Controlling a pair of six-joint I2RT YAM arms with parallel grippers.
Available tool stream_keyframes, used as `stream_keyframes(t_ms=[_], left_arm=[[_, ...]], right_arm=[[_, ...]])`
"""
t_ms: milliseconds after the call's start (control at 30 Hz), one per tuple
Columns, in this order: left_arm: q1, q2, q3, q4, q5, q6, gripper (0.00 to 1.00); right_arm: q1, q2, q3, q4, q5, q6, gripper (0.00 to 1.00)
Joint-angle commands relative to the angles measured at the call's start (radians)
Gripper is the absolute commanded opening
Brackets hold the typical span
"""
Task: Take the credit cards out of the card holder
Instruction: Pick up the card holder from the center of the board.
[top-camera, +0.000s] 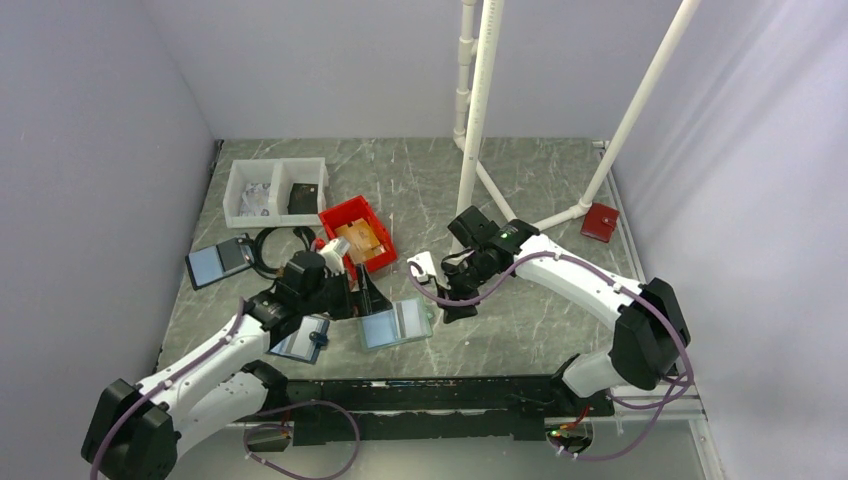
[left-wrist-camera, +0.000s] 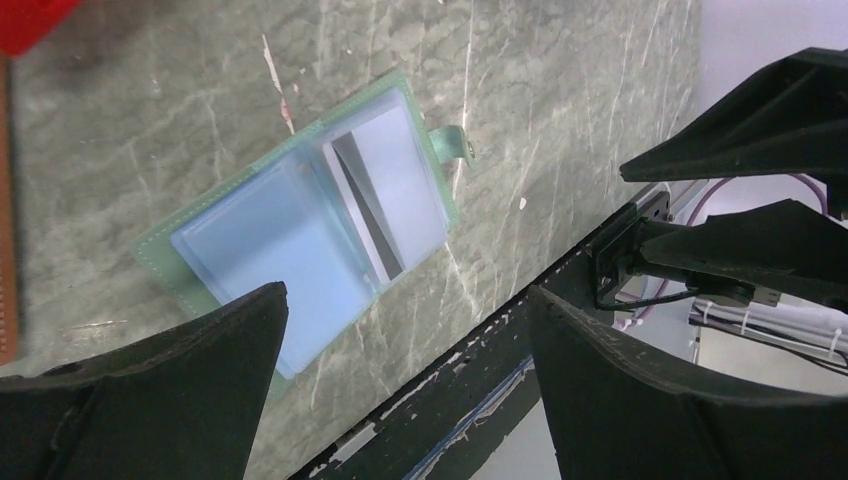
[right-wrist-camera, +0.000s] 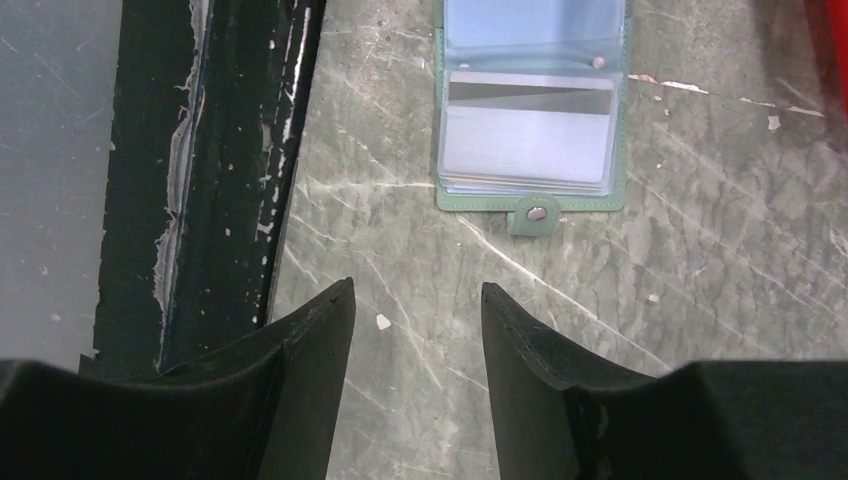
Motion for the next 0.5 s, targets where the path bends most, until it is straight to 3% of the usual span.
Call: stream_keyframes(t_ms=[0,233,467], left_arm=[[-0.051,-0.01,-0.015,0.077,-0.055,-0.045,0.94],[-0.128,0.036,-0.091,0.233,-0.066,-0.133,0.82],[-0.18,0.168,-0.096,0.332,-0.079,-0.17,0.68]], right_arm=[[-0.005,0.013,0.005,0.057,-0.05,0.053,0.51],[-0.005,0.029,-0.022,0.175,-0.027,0.196,0.47],[-0.001,0.104,-0.027,0.259,0.003,0.332,0.27]])
